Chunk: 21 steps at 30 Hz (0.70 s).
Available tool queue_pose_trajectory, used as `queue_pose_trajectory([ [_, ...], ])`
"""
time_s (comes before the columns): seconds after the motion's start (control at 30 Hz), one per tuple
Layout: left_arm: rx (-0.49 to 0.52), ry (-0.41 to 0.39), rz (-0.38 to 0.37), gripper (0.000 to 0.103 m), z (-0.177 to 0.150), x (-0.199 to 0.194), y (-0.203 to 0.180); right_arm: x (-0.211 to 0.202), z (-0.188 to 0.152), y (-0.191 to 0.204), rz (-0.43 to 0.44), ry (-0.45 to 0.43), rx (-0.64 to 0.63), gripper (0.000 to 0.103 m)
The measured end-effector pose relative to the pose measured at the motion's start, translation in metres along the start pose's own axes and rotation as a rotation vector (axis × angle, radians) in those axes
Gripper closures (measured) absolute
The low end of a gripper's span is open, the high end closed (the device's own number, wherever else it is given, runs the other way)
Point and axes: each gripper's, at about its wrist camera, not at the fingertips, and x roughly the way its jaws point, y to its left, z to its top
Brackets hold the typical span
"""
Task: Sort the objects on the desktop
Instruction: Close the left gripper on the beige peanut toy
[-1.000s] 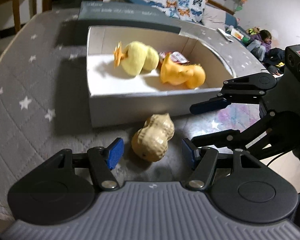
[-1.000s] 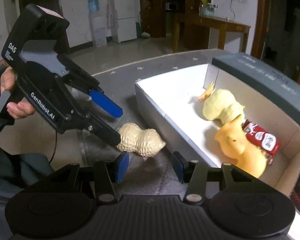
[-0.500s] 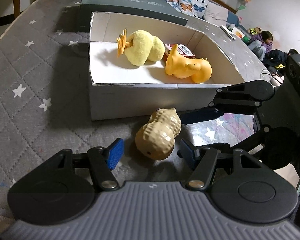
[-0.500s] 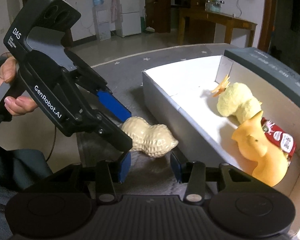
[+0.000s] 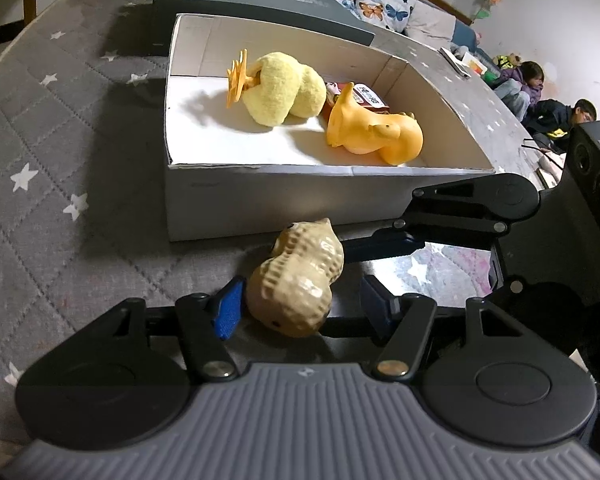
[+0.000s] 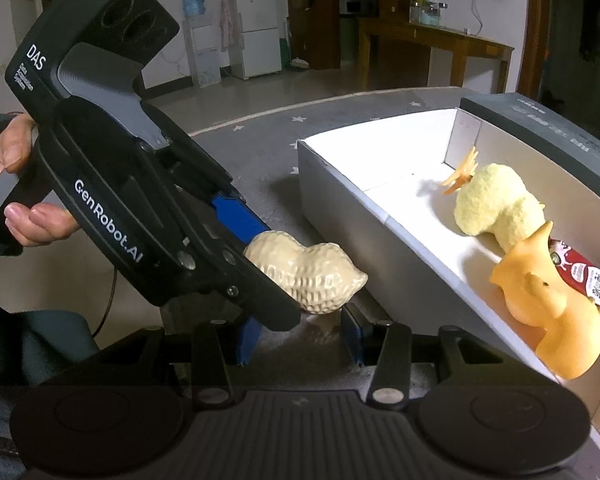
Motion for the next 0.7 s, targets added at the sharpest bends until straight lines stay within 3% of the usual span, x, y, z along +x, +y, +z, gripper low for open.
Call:
queue_pose_trajectory([
  [0.37, -0.018, 0.005, 0.002, 0.041, 0.0004, 0.0, 0.0005, -0.0027, -0.0013, -0.003, 0.006, -0.013, 0.016, 0.057],
  [0.53, -0.02, 0.005, 0.004, 0.041, -0.0004, -0.0013, 0.0023, -0.002, -0.0021, -0.0035, 0.015, -0.027, 0.029, 0.043],
  [0.7, -0.032, 0.008, -0.013, 0.041, -0.0011, -0.0017, 0.0044, -0.0001, 0.0004, -0.002, 0.018, -0.045, 0.047, 0.04],
])
